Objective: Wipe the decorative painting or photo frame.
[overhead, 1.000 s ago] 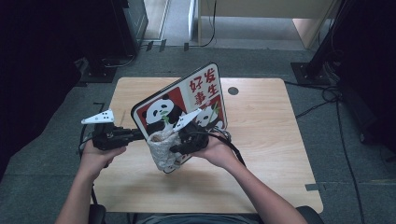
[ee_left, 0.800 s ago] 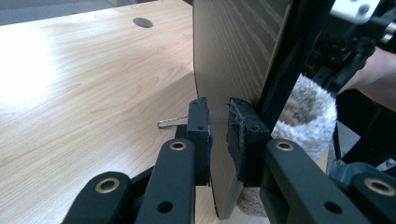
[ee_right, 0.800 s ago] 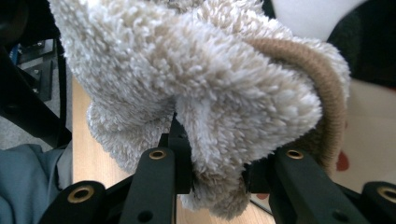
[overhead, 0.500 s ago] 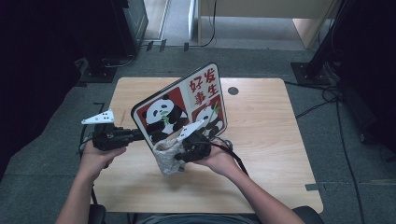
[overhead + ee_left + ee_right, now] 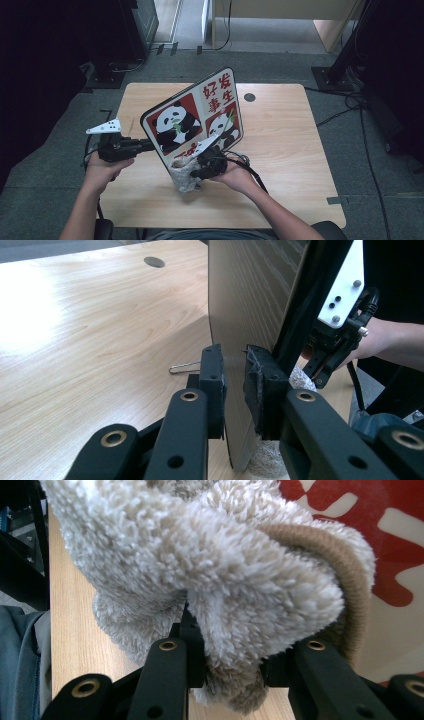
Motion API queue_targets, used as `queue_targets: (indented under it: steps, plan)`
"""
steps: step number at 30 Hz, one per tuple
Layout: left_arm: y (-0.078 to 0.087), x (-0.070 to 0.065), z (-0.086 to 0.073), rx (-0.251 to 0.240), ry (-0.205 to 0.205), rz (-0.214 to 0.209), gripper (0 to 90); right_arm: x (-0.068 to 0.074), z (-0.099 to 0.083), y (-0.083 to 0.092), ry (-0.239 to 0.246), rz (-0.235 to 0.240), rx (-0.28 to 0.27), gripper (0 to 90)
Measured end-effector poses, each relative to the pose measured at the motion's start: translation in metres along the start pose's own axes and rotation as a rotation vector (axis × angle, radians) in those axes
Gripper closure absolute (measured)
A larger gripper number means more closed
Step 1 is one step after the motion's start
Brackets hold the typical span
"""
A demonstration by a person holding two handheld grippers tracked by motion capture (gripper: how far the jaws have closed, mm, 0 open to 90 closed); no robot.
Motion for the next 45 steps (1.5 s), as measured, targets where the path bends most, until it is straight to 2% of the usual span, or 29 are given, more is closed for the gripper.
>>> queue_targets:
  steps: [12,18,23,29,33,40,45]
  plan:
    - [0.001,0.0,0.0,-0.003,0.0,0.001,77.9,0.003,0.001,0.006,-0.006,0.016,0.006,70.0]
    - [0.003,0.002,-0.001,-0.005,0.004,0.009,73.9,0.009,0.008,0.02,-0.007,0.031,-0.018,70.3]
    - [0.004,0.006,-0.004,0.001,0.009,0.026,69.7,0.018,0.024,0.04,0.018,0.035,-0.069,70.3]
    - [0.008,0.013,-0.006,-0.005,0.027,0.035,63.6,0.029,0.041,0.058,0.042,0.049,-0.092,70.3]
    - [0.012,0.015,-0.007,-0.01,0.038,0.042,61.0,0.034,0.053,0.064,0.045,0.061,-0.102,70.4]
    - [0.017,0.017,-0.01,-0.017,0.04,0.054,60.8,0.048,0.074,0.073,0.095,0.064,-0.1,70.4]
    - [0.023,0.021,-0.012,-0.028,0.061,0.06,60.6,0.06,0.091,0.077,0.127,0.076,-0.106,70.4]
Point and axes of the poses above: each handheld gripper's, and its own axes: y roughly backward along the jaws, z roughly out of its top, x roughly to its left, the point moved 10 cm from there along -y, roughly forward along the jaws, and after that the axes turned 11 degrees about x, right-handed, at the moved point
